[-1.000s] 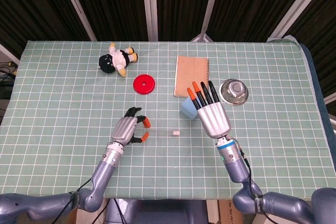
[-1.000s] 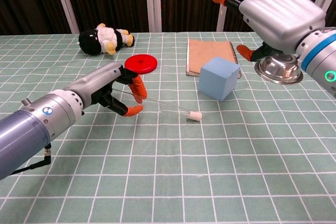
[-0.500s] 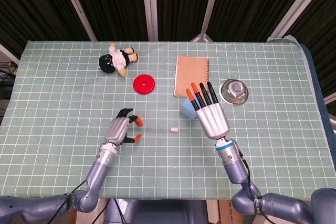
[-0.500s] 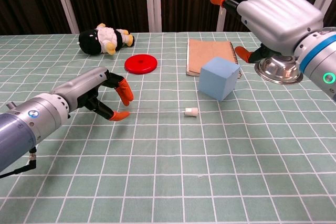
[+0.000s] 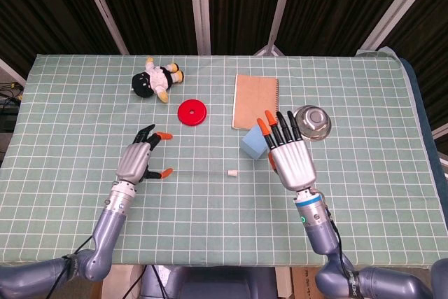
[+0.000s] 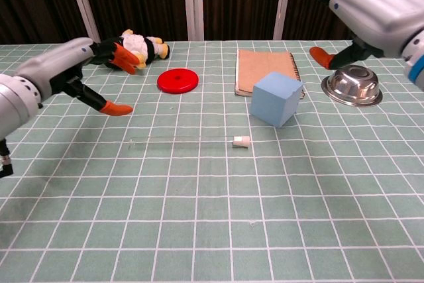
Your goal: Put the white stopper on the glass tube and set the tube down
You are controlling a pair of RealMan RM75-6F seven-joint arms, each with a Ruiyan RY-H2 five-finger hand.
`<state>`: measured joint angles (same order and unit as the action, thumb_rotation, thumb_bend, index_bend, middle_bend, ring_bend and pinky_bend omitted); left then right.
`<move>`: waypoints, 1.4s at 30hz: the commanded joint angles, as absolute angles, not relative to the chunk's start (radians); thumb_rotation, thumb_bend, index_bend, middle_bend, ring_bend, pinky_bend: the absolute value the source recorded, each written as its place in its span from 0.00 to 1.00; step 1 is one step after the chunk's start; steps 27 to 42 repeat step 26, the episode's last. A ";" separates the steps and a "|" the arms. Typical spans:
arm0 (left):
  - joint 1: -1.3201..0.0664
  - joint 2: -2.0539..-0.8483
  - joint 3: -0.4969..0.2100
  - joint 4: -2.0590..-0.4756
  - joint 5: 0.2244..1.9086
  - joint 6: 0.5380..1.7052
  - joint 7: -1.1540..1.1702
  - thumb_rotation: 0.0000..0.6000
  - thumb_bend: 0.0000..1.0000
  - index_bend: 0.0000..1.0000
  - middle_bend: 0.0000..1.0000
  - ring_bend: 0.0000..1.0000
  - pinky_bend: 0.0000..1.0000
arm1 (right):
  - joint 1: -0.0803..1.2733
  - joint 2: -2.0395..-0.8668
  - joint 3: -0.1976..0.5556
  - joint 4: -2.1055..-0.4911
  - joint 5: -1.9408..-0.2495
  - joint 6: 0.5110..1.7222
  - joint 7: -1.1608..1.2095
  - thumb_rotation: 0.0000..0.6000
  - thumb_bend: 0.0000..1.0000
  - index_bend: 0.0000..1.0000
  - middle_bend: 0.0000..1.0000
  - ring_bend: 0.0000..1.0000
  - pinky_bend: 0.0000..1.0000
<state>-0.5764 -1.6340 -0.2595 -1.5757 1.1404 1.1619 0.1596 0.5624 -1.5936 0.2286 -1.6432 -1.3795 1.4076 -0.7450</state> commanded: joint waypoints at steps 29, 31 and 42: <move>-0.109 -1.117 0.066 -1.732 1.539 1.635 0.029 1.00 0.13 0.05 0.04 0.00 0.00 | 0.141 -1.199 -0.052 -1.715 -1.505 1.591 -0.269 1.00 0.41 0.00 0.00 0.00 0.00; -0.109 -1.117 0.066 -1.732 1.539 1.635 0.029 1.00 0.13 0.05 0.04 0.00 0.00 | 0.141 -1.199 -0.052 -1.715 -1.505 1.591 -0.269 1.00 0.41 0.00 0.00 0.00 0.00; -0.109 -1.117 0.066 -1.732 1.539 1.635 0.029 1.00 0.13 0.05 0.04 0.00 0.00 | 0.141 -1.199 -0.052 -1.715 -1.505 1.591 -0.269 1.00 0.41 0.00 0.00 0.00 0.00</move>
